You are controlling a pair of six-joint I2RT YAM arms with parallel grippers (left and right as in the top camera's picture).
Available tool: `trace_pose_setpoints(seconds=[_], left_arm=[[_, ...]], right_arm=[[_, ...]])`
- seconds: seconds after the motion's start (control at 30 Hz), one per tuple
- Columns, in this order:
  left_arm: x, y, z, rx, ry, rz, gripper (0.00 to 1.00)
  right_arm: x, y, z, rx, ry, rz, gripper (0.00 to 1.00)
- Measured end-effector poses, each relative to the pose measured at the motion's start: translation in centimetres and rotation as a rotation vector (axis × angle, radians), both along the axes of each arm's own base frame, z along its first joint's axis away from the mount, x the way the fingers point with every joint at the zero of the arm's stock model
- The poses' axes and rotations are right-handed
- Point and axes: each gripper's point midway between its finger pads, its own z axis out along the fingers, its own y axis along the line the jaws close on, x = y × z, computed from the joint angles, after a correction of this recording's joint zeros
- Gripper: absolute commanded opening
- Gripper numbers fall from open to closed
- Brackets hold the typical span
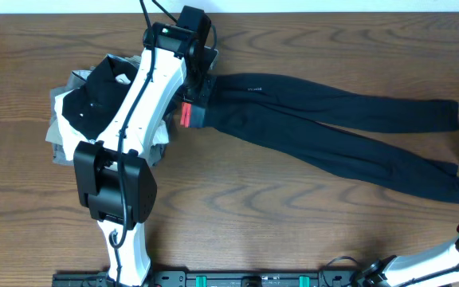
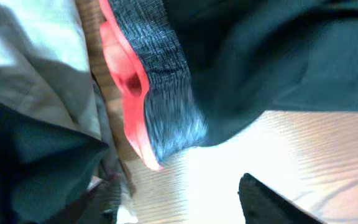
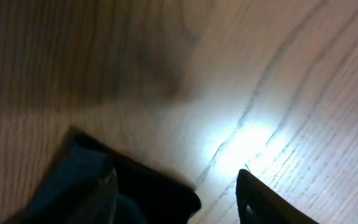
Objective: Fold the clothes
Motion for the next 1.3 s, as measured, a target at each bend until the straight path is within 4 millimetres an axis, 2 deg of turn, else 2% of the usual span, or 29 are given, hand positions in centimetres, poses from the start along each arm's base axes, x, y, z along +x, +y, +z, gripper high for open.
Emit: trace_pose_setpoints(seconds=[0.1,0.27,0.4,0.47,0.57,0.7,0.77,0.9,0.97,1.0,1.07,1.13,1.17,1.3], left_arm=[[-0.8,0.3,-1.2,0.011,0.039,0.017,0.68],[-3.6,1.2,-5.0,0.047,0.152,0.023,0.69],[-5.5,1.8,-7.4,0.069,0.220,0.037,0.68],[-5.6,1.8,-8.3,0.068,0.215,0.041,0.67],[-4.3,1.0,-8.9,0.029,0.160,0.047,0.50],[-2.0,-1.1,-8.6,-0.083,0.079,0.032,0.12],[-2.0,-1.6,-8.5,-0.107,0.079,0.028,0.07],[-3.3,-1.6,-8.6,-0.116,0.136,0.026,0.06],[-3.9,-1.6,-8.6,-0.117,0.163,0.027,0.07],[-4.0,-1.6,-8.6,-0.117,0.167,0.028,0.09],[-4.1,-1.6,-8.6,-0.119,0.169,0.026,0.22],[-4.1,-1.6,-8.6,-0.120,0.170,0.026,0.24],[-4.1,-1.6,-8.6,-0.119,0.171,0.028,0.25],[-4.4,-1.4,-8.6,-0.110,0.180,0.029,0.25]], right_arm=[[0.0,0.7,-0.9,0.011,0.008,0.005,0.61],[-0.4,1.7,-2.4,0.038,0.007,0.003,0.61],[-0.2,1.7,-2.4,0.036,-0.002,0.001,0.59],[-0.2,1.7,-2.4,0.036,-0.003,0.001,0.57],[-0.1,1.8,-2.5,0.042,-0.008,0.001,0.56],[0.2,2.3,-2.5,0.065,-0.023,0.007,0.55],[0.1,2.9,-2.8,0.084,-0.022,0.010,0.57],[-0.1,5.2,-4.1,0.127,0.009,0.045,0.58],[-0.2,6.3,-4.9,0.147,0.021,0.063,0.53],[-0.1,6.5,-4.9,0.144,0.015,0.067,0.45],[0.2,6.4,-5.0,0.132,-0.005,0.065,0.23],[0.2,6.4,-5.0,0.124,-0.016,0.061,0.04],[0.2,6.5,-5.0,0.125,-0.018,0.060,0.01],[-0.3,6.7,-4.7,0.160,-0.007,0.034,0.01]])
